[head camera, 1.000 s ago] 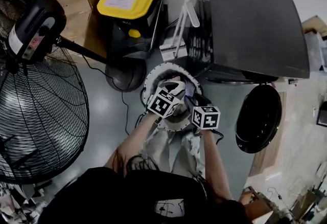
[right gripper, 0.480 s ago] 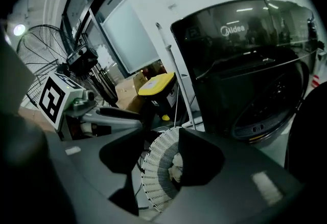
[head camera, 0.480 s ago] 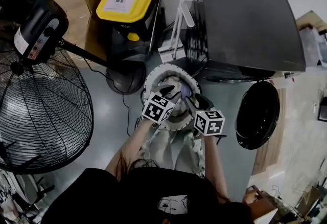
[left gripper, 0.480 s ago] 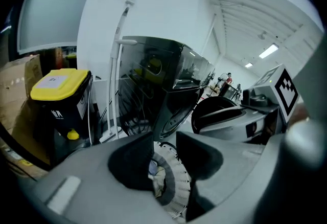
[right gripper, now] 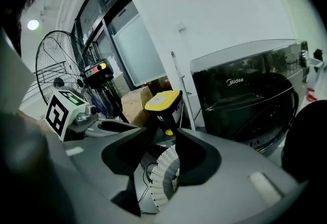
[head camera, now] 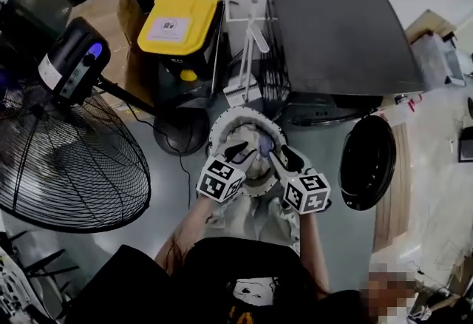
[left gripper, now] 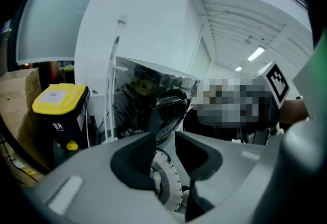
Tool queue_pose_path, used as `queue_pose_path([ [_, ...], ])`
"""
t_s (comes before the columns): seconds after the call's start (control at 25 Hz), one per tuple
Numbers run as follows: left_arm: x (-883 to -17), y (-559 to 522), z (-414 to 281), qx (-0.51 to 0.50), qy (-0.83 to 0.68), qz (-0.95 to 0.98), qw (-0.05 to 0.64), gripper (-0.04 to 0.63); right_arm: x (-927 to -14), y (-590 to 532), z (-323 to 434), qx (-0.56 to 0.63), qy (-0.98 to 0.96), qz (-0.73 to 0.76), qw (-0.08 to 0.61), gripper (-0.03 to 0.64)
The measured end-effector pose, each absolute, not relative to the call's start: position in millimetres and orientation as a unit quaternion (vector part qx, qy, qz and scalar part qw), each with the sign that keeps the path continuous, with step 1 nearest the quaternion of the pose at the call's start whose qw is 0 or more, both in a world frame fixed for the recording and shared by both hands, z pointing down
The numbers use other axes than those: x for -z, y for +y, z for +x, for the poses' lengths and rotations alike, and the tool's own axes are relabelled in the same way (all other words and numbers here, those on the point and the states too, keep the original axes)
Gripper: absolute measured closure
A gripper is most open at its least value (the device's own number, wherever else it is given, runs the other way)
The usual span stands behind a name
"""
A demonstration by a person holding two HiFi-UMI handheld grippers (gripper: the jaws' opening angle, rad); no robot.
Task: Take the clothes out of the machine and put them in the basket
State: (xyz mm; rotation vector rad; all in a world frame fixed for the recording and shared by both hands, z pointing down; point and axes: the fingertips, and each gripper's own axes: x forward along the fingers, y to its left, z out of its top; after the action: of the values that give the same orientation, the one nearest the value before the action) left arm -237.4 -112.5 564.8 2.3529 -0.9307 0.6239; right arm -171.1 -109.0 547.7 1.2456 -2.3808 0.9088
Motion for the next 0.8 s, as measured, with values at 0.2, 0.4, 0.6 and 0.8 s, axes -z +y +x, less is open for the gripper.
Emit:
queue_pose_path([
  [0.2, -548.2, -85.7, -243.7, -0.230, -0.333, 0.876, 0.262, 0.477, -519.2, -88.7, -174.1, -0.303, -0.836, 0.433, 0.147, 0.433],
  [0.4, -543.4, -67.3, -245.3, -0.242, -0.327, 0.881, 0.243, 0.485, -509.7, -68.4, -174.4, -0.304, -0.842, 0.419, 0.149, 0.442],
  [0.6, -537.3, -48.7, -241.2, -0.241, -0.324, 0.882, 0.245, 0.483, -505.2, -47.2, -172.5, -0.307, -0.847, 0.405, 0.154, 0.459],
  [0.8, -521.9, -30.4, -233.6, -0.244, -0.329, 0.883, 0.231, 0.483, -491.9, -22.9, -159.5, -0.294, -0.857, 0.393, 0.157, 0.471],
])
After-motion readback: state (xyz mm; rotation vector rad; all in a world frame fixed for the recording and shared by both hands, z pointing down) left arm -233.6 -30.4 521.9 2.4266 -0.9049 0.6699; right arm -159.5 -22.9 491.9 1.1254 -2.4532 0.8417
